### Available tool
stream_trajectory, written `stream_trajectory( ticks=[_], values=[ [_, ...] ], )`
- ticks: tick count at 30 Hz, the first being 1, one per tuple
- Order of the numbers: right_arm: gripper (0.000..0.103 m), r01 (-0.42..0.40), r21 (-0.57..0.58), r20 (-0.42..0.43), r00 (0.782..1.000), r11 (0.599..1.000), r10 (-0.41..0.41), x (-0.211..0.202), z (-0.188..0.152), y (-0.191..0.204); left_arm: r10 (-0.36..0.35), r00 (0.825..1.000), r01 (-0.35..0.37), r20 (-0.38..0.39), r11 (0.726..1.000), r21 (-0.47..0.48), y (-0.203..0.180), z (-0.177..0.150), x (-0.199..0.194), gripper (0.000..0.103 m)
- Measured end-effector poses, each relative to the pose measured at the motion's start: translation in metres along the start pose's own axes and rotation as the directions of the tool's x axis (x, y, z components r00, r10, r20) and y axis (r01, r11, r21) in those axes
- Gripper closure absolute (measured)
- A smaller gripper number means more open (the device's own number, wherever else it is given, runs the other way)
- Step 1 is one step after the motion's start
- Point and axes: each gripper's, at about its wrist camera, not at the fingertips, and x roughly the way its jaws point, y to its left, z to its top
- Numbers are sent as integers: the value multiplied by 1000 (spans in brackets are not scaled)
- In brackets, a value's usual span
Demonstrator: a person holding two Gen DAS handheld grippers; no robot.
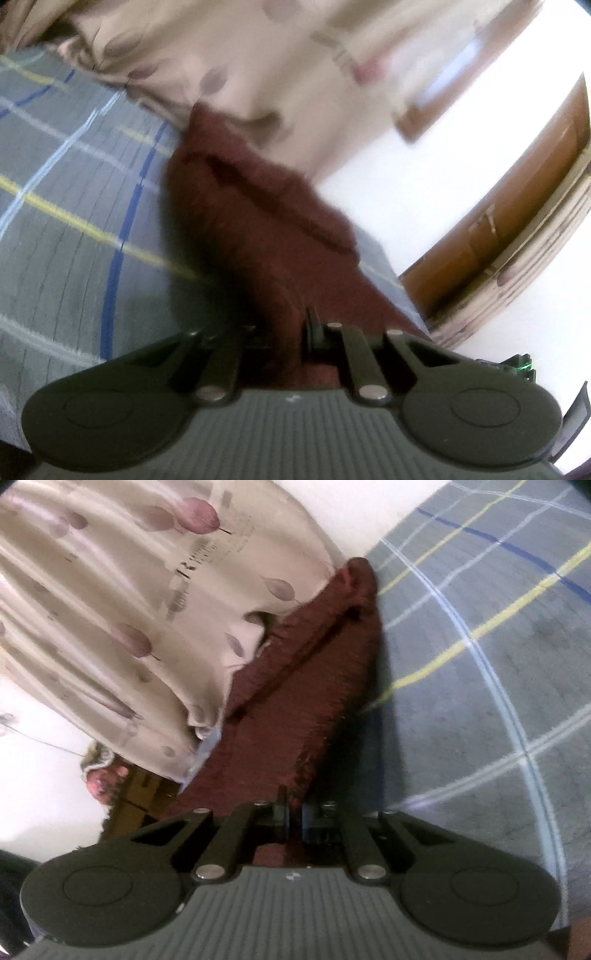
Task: Fold small clothes
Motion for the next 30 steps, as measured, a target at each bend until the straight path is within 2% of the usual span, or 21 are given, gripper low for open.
stream_trajectory(
  ticks=[9, 18, 21, 25, 27, 29, 30],
  values=[
    [91, -81, 37, 23, 997, 996, 80, -9, -5, 10, -5, 1000, 5, 29, 1000, -4, 0, -9, -20, 91],
    [91, -100, 93, 55, 994, 991, 96, -38, -22, 9, -27, 998, 30, 59, 998, -62, -3, -25, -57, 91],
    [91, -101, 105, 59, 994, 989, 95, -47, -24, 11, -38, 996, 41, 77, 998, -39, -12, -20, -67, 91],
    [91, -120, 97, 65, 991, 988, 114, -45, -13, 16, -36, 998, 36, 58, 999, 4, -20, -8, -59, 91],
    [91, -107, 70, 51, 993, 992, 104, -39, -7, 20, -48, 999, 48, 11, 999, 6, -17, -9, -53, 91],
    [91, -51, 14, 18, 999, 999, 51, -35, -7, 23, -1, 1000, 1, 8, 1000, 28, -14, -13, -53, 91],
    [91, -44, 23, 1, 999, 999, 44, -33, -9, 19, 13, 1000, -13, 10, 1000, 21, -9, -16, -55, 91]
  ],
)
